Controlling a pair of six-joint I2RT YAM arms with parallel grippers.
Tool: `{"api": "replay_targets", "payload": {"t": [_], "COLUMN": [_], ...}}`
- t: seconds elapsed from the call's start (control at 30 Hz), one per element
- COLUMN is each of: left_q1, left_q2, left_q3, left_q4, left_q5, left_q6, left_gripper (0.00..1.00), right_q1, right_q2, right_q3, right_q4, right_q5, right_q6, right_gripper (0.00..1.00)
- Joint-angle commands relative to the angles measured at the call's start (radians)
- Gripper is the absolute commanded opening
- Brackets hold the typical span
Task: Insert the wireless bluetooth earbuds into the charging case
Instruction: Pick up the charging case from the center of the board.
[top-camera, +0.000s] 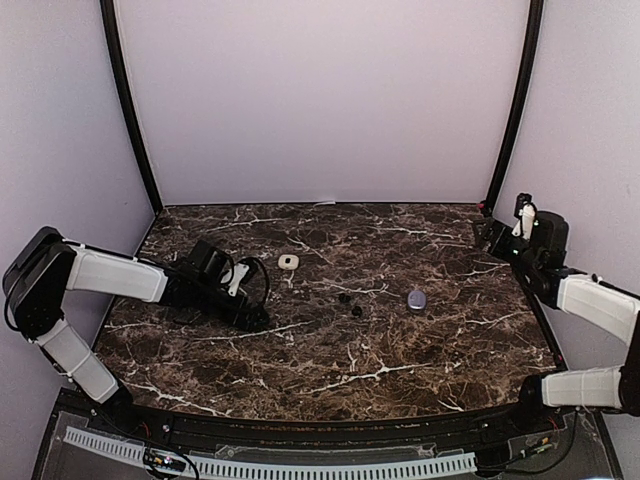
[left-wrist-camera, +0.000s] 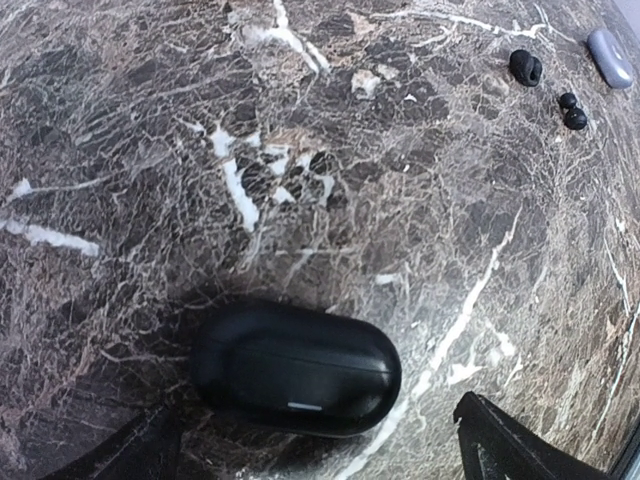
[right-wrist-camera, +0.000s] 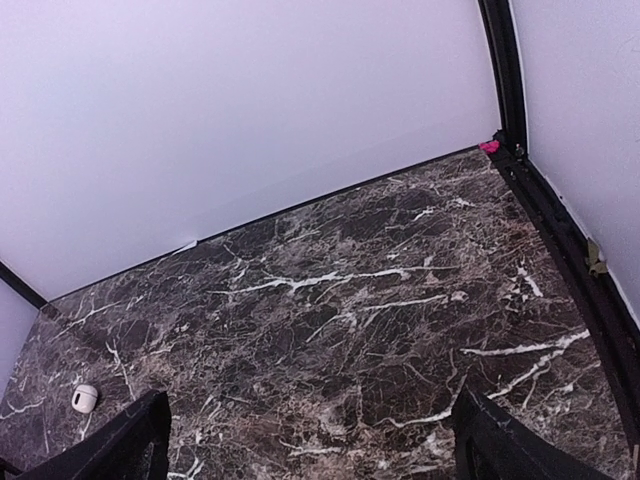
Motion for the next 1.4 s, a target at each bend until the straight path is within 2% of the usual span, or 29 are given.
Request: {"api": "replay_targets", "payload": {"t": [0.0,0.13,0.3,0.43,0.47,0.53,0.9,1.07,1.1,1.37], "left_q1": [-0.004,-0.009,-0.010,-0.011,-0.010,-0.010,-0.011,-0.010,-0.039,-0.122], "left_q2": [-0.003,0.009,0.014,0.015,0.026,0.030,0.144,0.131,0.125,0.130], "left_q3": [0.033,0.055,0.075,0.077,0.089,0.090,0.158,0.169,0.170,0.219], "left_q4": [-0.084,-0.118,-0.169,-0.178,-0.193,-0.193,-0.229,-0.243,-0.246,-0.327], "left_q5": [0.001,-0.010,-0.036,-0.031,-0.029,-0.038,-0.074,-0.063,-0.065,-0.219], "left_q6": [0.025,0.043,0.043,0.053,0.059,0.062,0.097,0.100,0.103,0.131], "left_gripper": [0.99,0.99,0.99,0.99,0.99,0.99,0.99,0.99,0.99,0.99], "right_q1": [0.010,0.011,0.018,0.029,0.050,0.060,0.085,0.089,0.090,0.090], "right_q2": [0.019,0.021,0.030,0.073,0.086,0.092,0.154,0.158,0.156,0.149], "right_q3": [0.013,-0.006,-0.071,-0.065,-0.094,-0.107,-0.100,-0.099,-0.097,-0.089], "right_q4": [0.000,0.001,0.117,0.134,0.212,0.252,0.262,0.255,0.252,0.239], "right_q5": [-0.023,-0.029,-0.012,-0.005,0.008,0.011,-0.012,-0.013,-0.013,-0.026], "right_q6": [0.049,0.060,0.142,0.175,0.197,0.198,0.161,0.150,0.148,0.141], "right_gripper": [0.99,0.99,0.99,0.98,0.98,0.98,0.98,0.98,0.98,0.98]}}
